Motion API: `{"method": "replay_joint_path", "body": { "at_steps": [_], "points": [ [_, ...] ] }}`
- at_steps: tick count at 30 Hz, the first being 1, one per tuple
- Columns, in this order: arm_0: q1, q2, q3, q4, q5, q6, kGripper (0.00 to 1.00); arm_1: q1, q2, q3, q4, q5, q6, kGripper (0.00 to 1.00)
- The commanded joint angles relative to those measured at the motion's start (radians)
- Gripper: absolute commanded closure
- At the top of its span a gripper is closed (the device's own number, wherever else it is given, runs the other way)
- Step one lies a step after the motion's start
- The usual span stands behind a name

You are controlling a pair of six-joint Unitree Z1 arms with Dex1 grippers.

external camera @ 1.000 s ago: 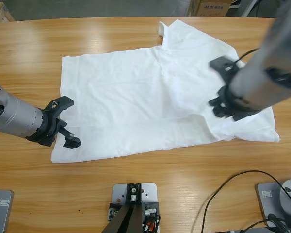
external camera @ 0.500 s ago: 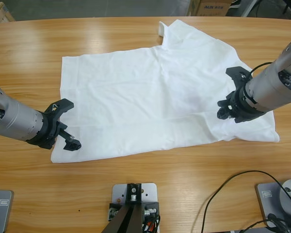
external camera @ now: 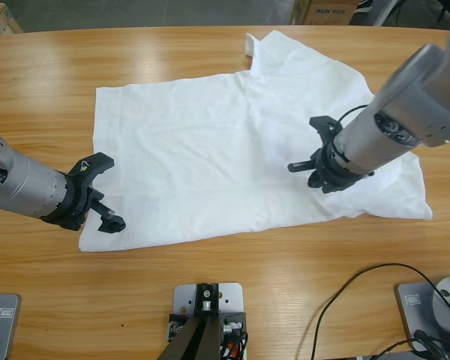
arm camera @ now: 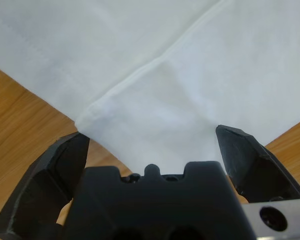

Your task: Fold clothes

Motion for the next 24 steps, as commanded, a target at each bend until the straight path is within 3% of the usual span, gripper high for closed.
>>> {"method": "replay_joint_path", "body": {
  "at_steps": [1,5,8,15,24],
  "points": [
    [-0.008,-0.001,0.022,-0.011,-0.013,-0.006,0.023,0.029,0.122,0.038,-0.07,0.074,0.0,1.0],
    [-0.008,-0.001,0.022,-0.011,-0.013,-0.006,0.023,0.03,0.118,0.057,-0.083,0.067,0.007,1.0],
    [-0.008,-0.001,0.022,-0.011,-0.013,-0.006,0.023,0.03,0.031,0.06,-0.071,0.033,0.01,1.0],
    [-0.008,0.005,0.022,-0.015,-0.013,-0.006,0.023,0.03,-0.245,-0.078,0.221,-0.077,0.011,1.0],
    [-0.012,-0.014,0.029,-0.015,-0.012,-0.008,0.023,0.03,-0.118,0.044,0.084,-0.045,0.032,1.0]
  ]
}}
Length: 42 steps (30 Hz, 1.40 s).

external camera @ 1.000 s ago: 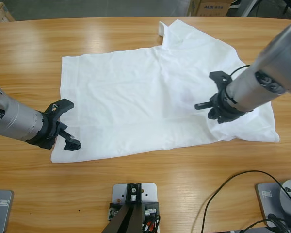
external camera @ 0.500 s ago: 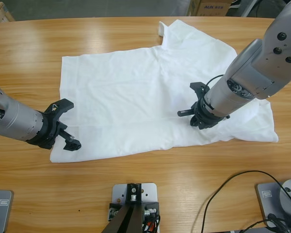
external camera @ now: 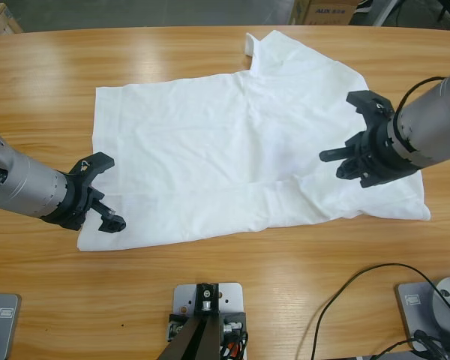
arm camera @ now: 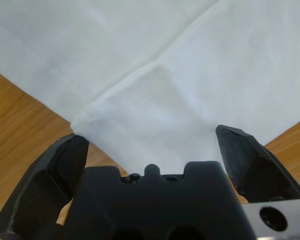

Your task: Fold clothes

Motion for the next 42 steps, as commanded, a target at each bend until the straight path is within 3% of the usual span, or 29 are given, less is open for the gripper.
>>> {"method": "replay_joint_path", "body": {
  "at_steps": [1,10,20,27,34,42],
  "points": [
    [-0.011,-0.014,0.028,-0.011,-0.011,-0.008,0.023,0.01,0.098,0.104,-0.102,0.018,0.041,1.0],
    [-0.011,-0.011,0.027,-0.011,-0.011,-0.009,0.023,0.01,0.183,0.236,-0.235,0.061,0.079,1.0],
    [-0.011,-0.018,0.028,-0.011,-0.009,-0.008,0.023,0.015,0.162,0.249,-0.239,0.044,0.094,1.0],
    [-0.011,-0.014,0.028,-0.012,-0.009,-0.008,0.023,0.015,-0.06,0.082,0.025,-0.08,0.107,1.0],
    [-0.011,-0.029,0.033,-0.011,-0.009,-0.01,0.023,-0.056,0.079,0.228,-0.145,-0.038,0.159,1.0],
    [-0.011,-0.031,0.033,-0.011,-0.009,-0.01,0.023,-0.087,0.204,0.249,-0.174,0.005,0.209,1.0]
  ]
}}
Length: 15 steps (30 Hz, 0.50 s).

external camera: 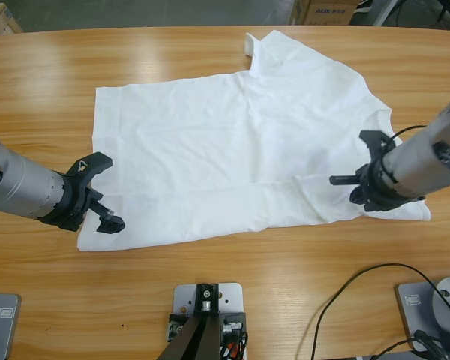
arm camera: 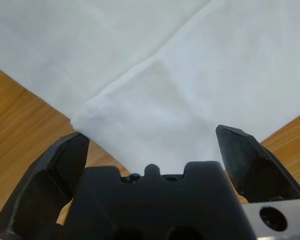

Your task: Fold clothes

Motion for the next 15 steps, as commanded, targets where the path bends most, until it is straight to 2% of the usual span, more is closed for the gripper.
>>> {"method": "replay_joint_path", "body": {
  "at_steps": [1,4,7,11,15],
  "points": [
    [-0.008,-0.016,0.027,-0.011,-0.008,-0.009,0.023,-0.041,0.132,0.018,0.002,0.036,0.042,1.0],
    [-0.008,-0.016,0.029,-0.011,-0.008,-0.01,0.023,-0.046,0.146,-0.028,0.089,0.037,0.061,1.0],
    [-0.008,-0.015,0.03,-0.012,-0.006,-0.01,0.023,-0.047,0.137,-0.039,0.104,0.018,0.071,1.0],
    [-0.008,-0.014,0.031,-0.012,-0.006,-0.011,0.023,-0.053,0.007,-0.079,0.176,-0.067,0.072,1.0],
    [-0.008,-0.012,0.031,-0.012,-0.007,-0.012,0.023,-0.065,-0.017,-0.144,0.232,-0.125,0.066,1.0]
  ]
}}
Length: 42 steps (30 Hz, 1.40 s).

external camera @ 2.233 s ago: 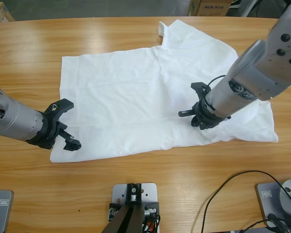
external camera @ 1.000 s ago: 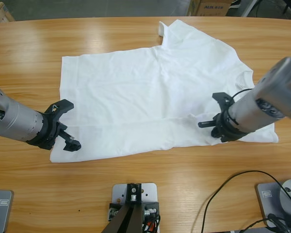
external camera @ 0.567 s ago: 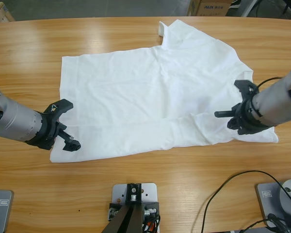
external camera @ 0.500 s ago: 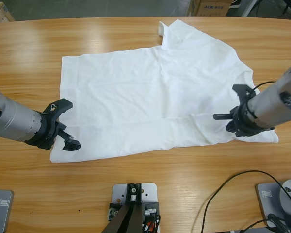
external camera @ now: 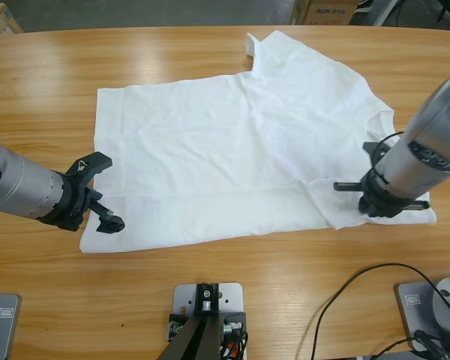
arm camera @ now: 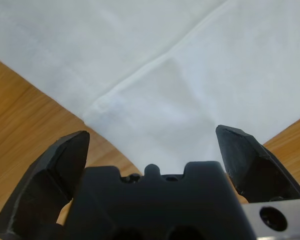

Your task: Fold clothes

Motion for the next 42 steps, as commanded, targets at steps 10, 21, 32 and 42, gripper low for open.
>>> {"method": "replay_joint_path", "body": {
  "at_steps": [10,21,32,42],
  "points": [
    [-0.008,-0.02,0.033,-0.012,-0.006,-0.014,0.023,-0.267,0.027,-0.082,0.047,-0.109,-0.075,1.0],
    [-0.008,-0.018,0.032,-0.012,-0.006,-0.014,0.023,-0.317,0.162,-0.007,-0.117,-0.006,-0.08,1.0],
    [-0.008,-0.027,0.031,-0.012,-0.005,-0.019,0.023,-0.332,-0.169,-0.032,0.0,-0.13,-0.078,0.57],
    [0.054,-0.115,0.102,-0.042,-0.092,-0.558,0.0,-0.255,-0.418,-0.124,0.071,-0.13,-0.151,0.0]
  ]
}}
